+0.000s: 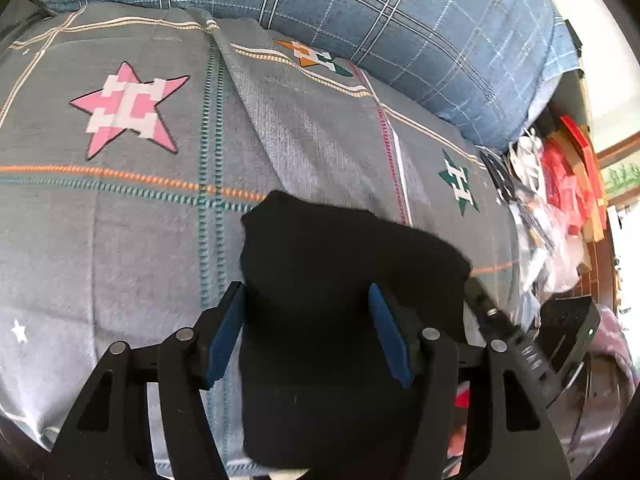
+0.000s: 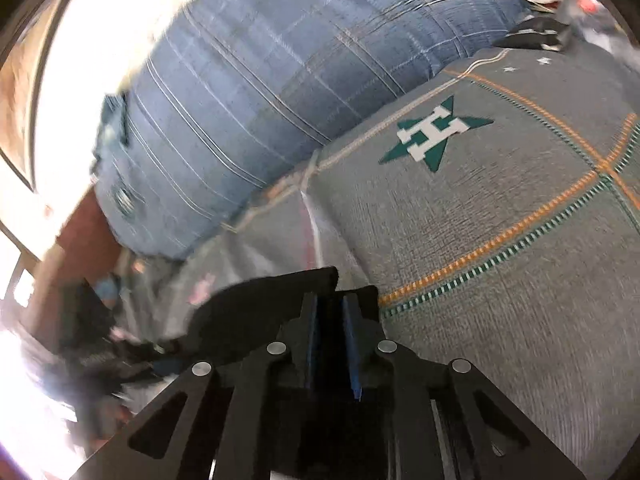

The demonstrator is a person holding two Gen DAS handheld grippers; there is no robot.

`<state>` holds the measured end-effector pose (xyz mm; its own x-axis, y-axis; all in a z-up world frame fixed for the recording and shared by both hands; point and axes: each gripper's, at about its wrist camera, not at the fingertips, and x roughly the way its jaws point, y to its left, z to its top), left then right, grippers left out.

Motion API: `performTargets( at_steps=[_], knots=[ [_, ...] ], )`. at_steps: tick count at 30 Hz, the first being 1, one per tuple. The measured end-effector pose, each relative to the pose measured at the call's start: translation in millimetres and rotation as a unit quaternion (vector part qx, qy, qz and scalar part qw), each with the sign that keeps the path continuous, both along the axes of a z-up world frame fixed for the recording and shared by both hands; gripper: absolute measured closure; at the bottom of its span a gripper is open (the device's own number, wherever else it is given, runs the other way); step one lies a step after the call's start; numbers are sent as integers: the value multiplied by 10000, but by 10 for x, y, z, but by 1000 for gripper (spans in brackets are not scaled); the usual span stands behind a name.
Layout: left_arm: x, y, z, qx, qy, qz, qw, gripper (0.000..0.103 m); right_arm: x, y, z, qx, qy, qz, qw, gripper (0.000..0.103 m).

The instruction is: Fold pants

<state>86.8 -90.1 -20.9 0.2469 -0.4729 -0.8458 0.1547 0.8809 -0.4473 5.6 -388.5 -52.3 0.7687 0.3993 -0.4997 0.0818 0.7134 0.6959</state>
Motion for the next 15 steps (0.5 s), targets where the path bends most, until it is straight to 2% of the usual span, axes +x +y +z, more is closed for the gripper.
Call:
performTargets(
  at_steps=[1,3,5,9,10,12,15],
  knots=[
    [-40,50,1,-43,51,-60,10000,41,-60,-28,14,133,-17,43,9999,84],
    [-112,122,1,-140,132,-159,9997,41,-231,-58,18,257,-9,67,9996,67],
    [-234,199,-14,-193,154,-218,9995,41,-383,-19,-48,281,56,62,9996,59],
    [-414,148,-106,-91,145,-297,9994,41,-447,127,-168,326,144,261,9990,58],
    [-448,95,-148,0,146,-346,9993,41,-434,195,-189,189,112,343,9992,59],
    [-483,24,-149,97,101,-361,9993,41,-407,345,-171,-258,48,466,9986,90],
    [-561,-50,-55,283,-150,-411,9986,41,-582,403,86,-720,-409,374,9959,92]
  ],
)
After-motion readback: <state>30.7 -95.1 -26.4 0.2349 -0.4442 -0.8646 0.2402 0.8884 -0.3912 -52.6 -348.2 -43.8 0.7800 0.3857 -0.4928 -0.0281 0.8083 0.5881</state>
